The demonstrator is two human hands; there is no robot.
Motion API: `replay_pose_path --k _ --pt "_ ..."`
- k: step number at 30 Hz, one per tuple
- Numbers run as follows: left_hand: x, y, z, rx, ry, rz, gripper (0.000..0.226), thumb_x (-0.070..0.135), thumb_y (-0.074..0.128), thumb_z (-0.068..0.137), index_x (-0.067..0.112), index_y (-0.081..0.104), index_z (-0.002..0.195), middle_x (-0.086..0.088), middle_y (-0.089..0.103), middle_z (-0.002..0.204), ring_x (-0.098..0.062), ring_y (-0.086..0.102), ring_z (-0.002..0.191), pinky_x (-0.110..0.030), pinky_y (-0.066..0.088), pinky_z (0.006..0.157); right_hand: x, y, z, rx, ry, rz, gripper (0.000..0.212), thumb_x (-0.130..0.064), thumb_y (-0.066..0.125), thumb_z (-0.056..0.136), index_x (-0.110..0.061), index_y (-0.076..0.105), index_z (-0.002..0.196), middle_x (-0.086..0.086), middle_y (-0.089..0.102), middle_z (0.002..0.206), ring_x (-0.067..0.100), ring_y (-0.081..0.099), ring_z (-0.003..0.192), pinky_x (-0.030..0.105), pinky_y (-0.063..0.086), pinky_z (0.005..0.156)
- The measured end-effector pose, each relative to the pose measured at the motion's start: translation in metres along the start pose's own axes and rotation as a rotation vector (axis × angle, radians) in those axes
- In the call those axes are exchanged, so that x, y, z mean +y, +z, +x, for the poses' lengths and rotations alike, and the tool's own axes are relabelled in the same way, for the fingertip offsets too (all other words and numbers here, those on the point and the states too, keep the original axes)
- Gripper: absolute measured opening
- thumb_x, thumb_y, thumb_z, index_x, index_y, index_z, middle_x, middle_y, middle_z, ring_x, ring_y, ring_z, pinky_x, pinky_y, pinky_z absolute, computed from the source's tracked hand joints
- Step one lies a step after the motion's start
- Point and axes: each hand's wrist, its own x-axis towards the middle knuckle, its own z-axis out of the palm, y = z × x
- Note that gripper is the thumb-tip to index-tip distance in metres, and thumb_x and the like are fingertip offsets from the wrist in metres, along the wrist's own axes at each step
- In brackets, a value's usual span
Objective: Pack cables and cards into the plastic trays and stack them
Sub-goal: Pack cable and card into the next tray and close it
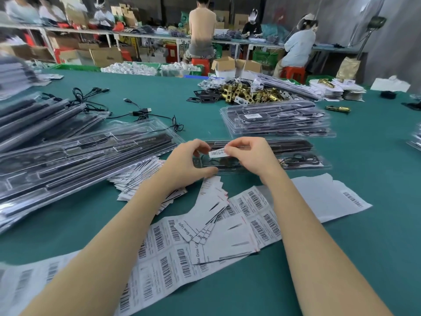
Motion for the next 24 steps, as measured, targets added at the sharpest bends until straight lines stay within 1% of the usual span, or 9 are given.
replay_pose_path --k 2,4,8,14,16,18,21,23,24 --pt "-0.0018 -0.0002 0.0005 0.020 0.003 -0.028 0.046 0.042 0.083 0.077 0.028 0.060 0.114 0.014 0.064 0.109 -0.008 0.059 0.099 -0.026 0.049 0.086 0.0026 0.0020 -0.0003 0.023 -0.013 -0.051 0.004 -0.030 0.078 0.085 -0.028 0.078 0.089 -0.014 0.075 0.086 -0.001 0.066 0.086 0.017 0.047 0.072" --pt "-0.0034 0.0003 0.0014 0.023 0.005 -0.028 0.043 0.043 0.082 0.078 0.030 0.059 0.112 0.016 0.063 0.108 -0.007 0.059 0.099 -0.024 0.048 0.084 0.0042 0.0042 -0.0011 0.037 -0.026 -0.091 0.005 -0.032 0.077 0.085 -0.029 0.078 0.089 -0.014 0.075 0.085 -0.003 0.066 0.086 0.011 0.041 0.067" --pt "-0.0033 0.0017 0.0023 0.024 -0.004 -0.025 0.043 0.044 0.082 0.078 0.030 0.059 0.112 0.017 0.062 0.106 -0.005 0.059 0.098 -0.024 0.049 0.084 0.0044 0.0060 -0.0020 0.037 -0.042 -0.111 0.005 -0.031 0.077 0.086 -0.028 0.078 0.090 -0.011 0.075 0.088 0.000 0.067 0.089 0.015 0.044 0.072" --pt "-0.0044 0.0025 0.0029 0.033 -0.004 -0.020 0.043 0.045 0.082 0.078 0.031 0.059 0.111 0.017 0.063 0.106 -0.004 0.058 0.096 -0.021 0.047 0.080 0.0054 0.0046 -0.0022 0.038 -0.035 -0.123 0.003 -0.030 0.076 0.086 -0.028 0.077 0.088 -0.013 0.073 0.085 -0.005 0.063 0.085 0.011 0.039 0.066" --pt "-0.0043 0.0021 0.0027 0.034 -0.001 -0.021 0.043 0.044 0.083 0.078 0.031 0.059 0.111 0.017 0.063 0.106 -0.005 0.059 0.097 -0.022 0.048 0.081 0.0051 0.0054 -0.0026 0.041 -0.046 -0.135 0.001 -0.030 0.076 0.086 -0.029 0.077 0.087 -0.014 0.071 0.083 -0.004 0.063 0.084 0.014 0.041 0.068" --pt "-0.0047 0.0008 0.0021 0.044 0.028 -0.028 0.042 0.043 0.083 0.077 0.033 0.060 0.111 0.016 0.064 0.106 -0.006 0.060 0.097 -0.025 0.049 0.083 0.0050 0.0060 -0.0029 0.044 -0.054 -0.141 0.003 -0.030 0.076 0.086 -0.029 0.077 0.088 -0.011 0.073 0.085 0.002 0.065 0.087 0.020 0.044 0.073" --pt "-0.0039 -0.0007 0.0012 0.061 0.143 0.055 0.027 0.040 0.082 0.079 0.034 0.072 0.103 0.015 0.063 0.110 -0.007 0.059 0.097 -0.029 0.049 0.086 0.0050 0.0068 -0.0038 0.057 -0.066 -0.171 0.005 -0.032 0.074 0.086 -0.029 0.077 0.089 -0.011 0.073 0.083 0.002 0.065 0.087 0.015 0.041 0.066" --pt "-0.0029 -0.0009 0.0008 0.066 0.209 0.135 0.016 0.040 0.081 0.081 0.033 0.079 0.094 0.017 0.068 0.105 -0.007 0.060 0.097 -0.032 0.049 0.089 0.0055 0.0080 -0.0043 0.095 -0.090 -0.227 0.007 -0.033 0.074 0.085 -0.030 0.076 0.092 -0.013 0.072 0.079 -0.003 0.059 0.082 0.014 0.037 0.062" --pt "-0.0025 -0.0010 0.0007 0.079 0.227 0.156 0.014 0.041 0.081 0.081 0.032 0.080 0.092 0.018 0.071 0.100 -0.007 0.061 0.095 -0.033 0.050 0.089 0.0055 0.0089 -0.0052 0.119 -0.107 -0.256 0.011 -0.033 0.074 0.084 -0.031 0.075 0.095 -0.015 0.072 0.078 -0.005 0.056 0.079 0.015 0.037 0.061"
